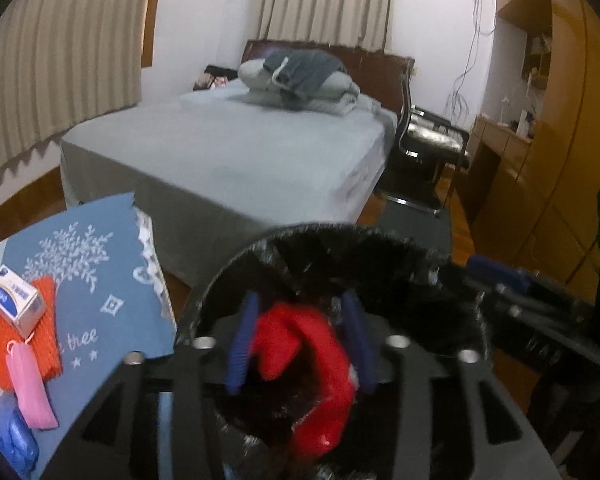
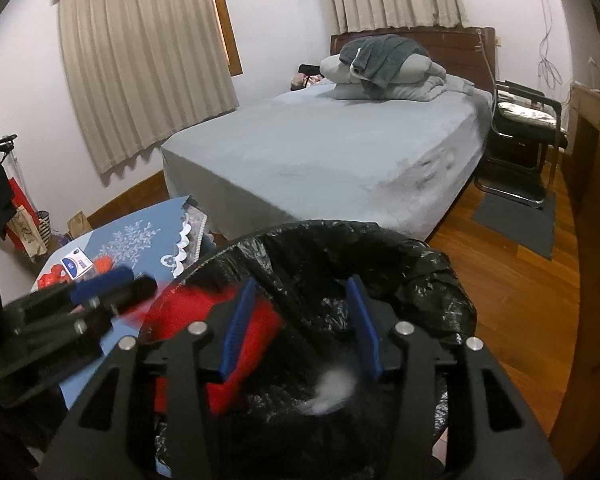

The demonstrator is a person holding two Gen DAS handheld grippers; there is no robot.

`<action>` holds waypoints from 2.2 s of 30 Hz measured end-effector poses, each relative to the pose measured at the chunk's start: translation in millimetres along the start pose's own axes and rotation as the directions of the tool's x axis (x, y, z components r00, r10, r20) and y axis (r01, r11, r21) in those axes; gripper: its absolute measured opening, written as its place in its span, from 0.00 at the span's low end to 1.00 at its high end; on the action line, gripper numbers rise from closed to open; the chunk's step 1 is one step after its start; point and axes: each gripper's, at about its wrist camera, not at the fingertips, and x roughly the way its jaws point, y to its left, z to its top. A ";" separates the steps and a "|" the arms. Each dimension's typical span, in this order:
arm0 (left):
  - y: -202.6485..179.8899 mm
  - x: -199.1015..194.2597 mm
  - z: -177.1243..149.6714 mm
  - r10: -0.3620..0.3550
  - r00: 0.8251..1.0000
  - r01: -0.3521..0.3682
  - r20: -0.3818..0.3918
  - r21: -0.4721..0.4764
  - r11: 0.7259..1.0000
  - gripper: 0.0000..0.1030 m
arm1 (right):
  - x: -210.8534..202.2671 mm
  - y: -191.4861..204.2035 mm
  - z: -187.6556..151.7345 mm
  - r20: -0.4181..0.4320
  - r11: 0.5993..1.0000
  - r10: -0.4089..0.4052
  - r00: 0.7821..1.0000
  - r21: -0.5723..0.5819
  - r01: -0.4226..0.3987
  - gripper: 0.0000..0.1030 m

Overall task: Collect trash
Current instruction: 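Carry both items over the bin and open both tools to drop them, then grasp the blue plastic bag with the left tool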

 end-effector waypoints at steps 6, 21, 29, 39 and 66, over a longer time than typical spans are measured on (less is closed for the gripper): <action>16.9 -18.0 -10.4 0.059 0.998 -0.058 0.029 -0.007 0.998 0.60 | -3.8 7.0 -0.3 0.016 1.000 0.003 1.000 0.001 -0.003 0.71; 129.2 -94.5 -41.8 0.381 0.917 -0.361 0.115 -0.163 0.918 0.89 | 6.0 84.0 -1.0 0.015 0.994 0.093 0.996 -0.062 -0.091 0.93; 191.7 -119.4 -85.3 0.511 0.859 -0.486 0.036 -0.259 0.835 0.89 | 26.6 157.8 -5.1 -0.021 0.970 0.212 0.977 -0.119 -0.213 0.93; 235.7 -119.7 -126.1 0.531 0.844 -0.522 -0.071 -0.335 0.785 0.85 | 46.9 217.5 -24.5 -0.070 0.939 0.273 0.960 -0.196 -0.281 0.93; 240.8 -117.2 -124.6 0.452 0.891 -0.435 -0.048 -0.377 0.818 0.38 | 71.2 250.9 -40.9 -0.146 0.914 0.291 0.946 -0.248 -0.320 0.93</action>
